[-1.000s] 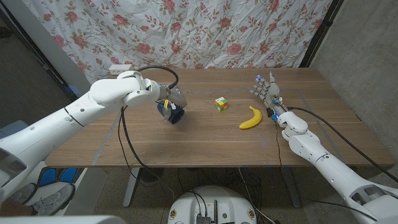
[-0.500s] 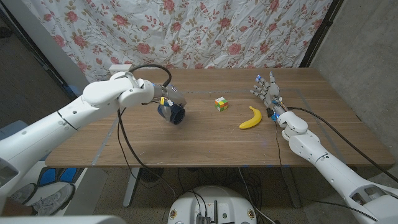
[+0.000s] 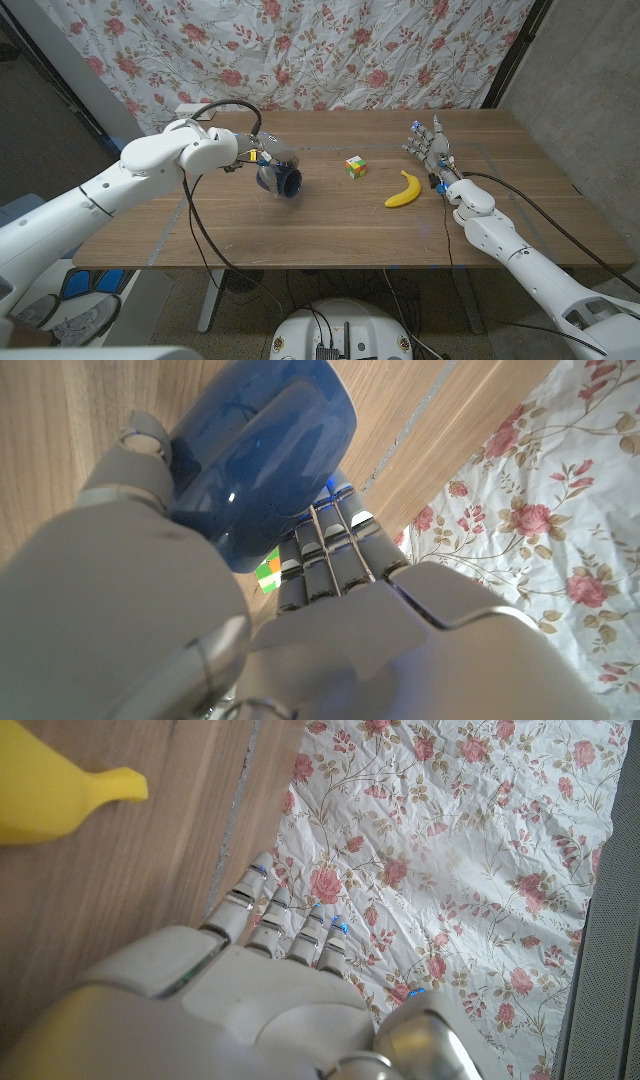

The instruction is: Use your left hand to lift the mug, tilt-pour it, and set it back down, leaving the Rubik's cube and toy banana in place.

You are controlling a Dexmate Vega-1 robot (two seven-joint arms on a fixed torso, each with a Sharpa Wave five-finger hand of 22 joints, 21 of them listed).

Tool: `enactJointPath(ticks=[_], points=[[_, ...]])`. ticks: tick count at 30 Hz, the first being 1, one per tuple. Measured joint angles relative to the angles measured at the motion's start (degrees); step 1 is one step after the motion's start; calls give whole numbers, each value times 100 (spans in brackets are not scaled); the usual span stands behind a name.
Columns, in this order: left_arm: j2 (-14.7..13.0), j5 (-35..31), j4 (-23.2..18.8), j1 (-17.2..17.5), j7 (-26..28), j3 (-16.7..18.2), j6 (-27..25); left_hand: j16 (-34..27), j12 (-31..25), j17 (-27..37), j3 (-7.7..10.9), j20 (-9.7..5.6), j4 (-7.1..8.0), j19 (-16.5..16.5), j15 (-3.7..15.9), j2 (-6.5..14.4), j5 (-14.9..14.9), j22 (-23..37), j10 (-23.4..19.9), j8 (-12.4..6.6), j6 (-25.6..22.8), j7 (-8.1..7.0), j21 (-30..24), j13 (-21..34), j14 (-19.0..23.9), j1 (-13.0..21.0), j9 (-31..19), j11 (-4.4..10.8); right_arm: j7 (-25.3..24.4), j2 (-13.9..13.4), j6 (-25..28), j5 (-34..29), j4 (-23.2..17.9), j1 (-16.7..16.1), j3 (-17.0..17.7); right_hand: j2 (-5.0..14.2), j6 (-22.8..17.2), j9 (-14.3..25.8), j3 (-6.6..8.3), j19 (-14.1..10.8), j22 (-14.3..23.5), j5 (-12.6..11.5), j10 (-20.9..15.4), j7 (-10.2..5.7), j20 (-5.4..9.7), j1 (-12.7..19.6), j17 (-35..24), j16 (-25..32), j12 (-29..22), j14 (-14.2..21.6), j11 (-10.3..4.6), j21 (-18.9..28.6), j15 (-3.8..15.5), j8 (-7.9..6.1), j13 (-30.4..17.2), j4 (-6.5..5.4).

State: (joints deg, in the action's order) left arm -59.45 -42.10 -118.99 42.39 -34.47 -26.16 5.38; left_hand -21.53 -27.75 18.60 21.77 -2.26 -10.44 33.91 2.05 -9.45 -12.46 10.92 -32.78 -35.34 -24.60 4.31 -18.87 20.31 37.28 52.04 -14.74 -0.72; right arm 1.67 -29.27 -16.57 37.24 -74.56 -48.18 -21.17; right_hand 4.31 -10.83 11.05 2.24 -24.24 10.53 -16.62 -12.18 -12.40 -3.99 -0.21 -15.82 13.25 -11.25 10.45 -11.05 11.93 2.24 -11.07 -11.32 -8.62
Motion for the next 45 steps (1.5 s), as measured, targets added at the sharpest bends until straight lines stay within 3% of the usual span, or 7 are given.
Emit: enactJointPath(ticks=[21, 45], points=[[-83, 1451, 196, 484, 1043, 288, -794, 52, 0, 42, 8, 20, -8, 20, -10, 0, 6, 0, -30, 0, -23, 23, -44, 0, 52, 0, 10, -30, -2, 1, 2, 0, -5, -1, 0, 0, 0, 0, 0, 0, 0, 0, 0, 0, 0, 0, 0, 0, 0, 0, 0, 0, 0, 0, 0, 0], [-28, 2349, 272, 1347, 2716, 423, -1171, 45, 0, 38, 8, 10, -8, 92, -64, 0, 12, 1, -122, 0, -103, 104, -89, 0, 168, 0, 43, -122, -1, 0, 2, 1, -5, 1, -1, 0, 0, 0, 0, 0, 0, 0, 0, 0, 0, 0, 0, 0, 0, 0, 0, 0, 0, 0, 0, 0]])
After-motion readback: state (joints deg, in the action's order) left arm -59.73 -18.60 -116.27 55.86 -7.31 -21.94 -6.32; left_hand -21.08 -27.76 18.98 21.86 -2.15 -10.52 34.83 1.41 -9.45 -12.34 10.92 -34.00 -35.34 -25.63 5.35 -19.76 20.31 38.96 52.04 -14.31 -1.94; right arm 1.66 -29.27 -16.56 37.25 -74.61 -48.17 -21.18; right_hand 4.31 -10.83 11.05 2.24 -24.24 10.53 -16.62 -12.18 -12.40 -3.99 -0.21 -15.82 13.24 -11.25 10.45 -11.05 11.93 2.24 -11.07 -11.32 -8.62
